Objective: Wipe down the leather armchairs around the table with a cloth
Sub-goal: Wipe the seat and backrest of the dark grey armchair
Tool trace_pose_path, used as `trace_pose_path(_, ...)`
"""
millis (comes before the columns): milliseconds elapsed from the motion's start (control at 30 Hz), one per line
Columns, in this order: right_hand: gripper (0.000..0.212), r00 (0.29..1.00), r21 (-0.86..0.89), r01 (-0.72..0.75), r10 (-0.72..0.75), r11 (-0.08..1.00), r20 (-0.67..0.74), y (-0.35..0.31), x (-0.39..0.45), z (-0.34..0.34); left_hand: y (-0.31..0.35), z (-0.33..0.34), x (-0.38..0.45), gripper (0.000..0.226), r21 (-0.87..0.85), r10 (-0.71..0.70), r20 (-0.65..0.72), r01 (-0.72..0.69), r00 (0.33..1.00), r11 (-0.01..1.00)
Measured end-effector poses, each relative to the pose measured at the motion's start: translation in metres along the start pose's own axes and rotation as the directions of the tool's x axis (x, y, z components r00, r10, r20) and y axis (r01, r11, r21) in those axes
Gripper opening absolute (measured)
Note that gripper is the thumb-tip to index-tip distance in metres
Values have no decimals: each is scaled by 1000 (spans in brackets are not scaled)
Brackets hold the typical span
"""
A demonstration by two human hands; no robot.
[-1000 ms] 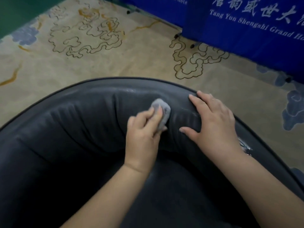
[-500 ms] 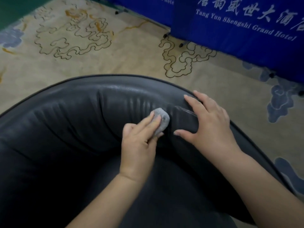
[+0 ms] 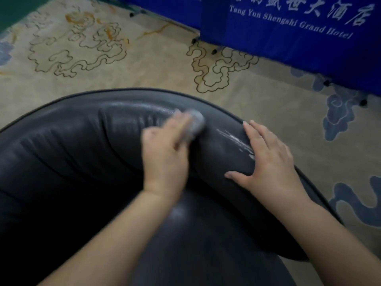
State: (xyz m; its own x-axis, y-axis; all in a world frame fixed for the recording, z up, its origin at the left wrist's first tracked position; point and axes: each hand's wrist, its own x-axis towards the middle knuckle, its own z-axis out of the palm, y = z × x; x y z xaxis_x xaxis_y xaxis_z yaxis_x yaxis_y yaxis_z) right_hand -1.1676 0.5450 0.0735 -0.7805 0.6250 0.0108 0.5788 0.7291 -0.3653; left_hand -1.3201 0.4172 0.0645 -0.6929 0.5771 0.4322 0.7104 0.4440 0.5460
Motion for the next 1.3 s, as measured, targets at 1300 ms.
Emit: trace_pose_path(1300, 105, 990, 7, -110, 110, 994, -91, 36, -49, -1, 50, 38, 6, 32, 33, 69, 107, -73, 992, 997)
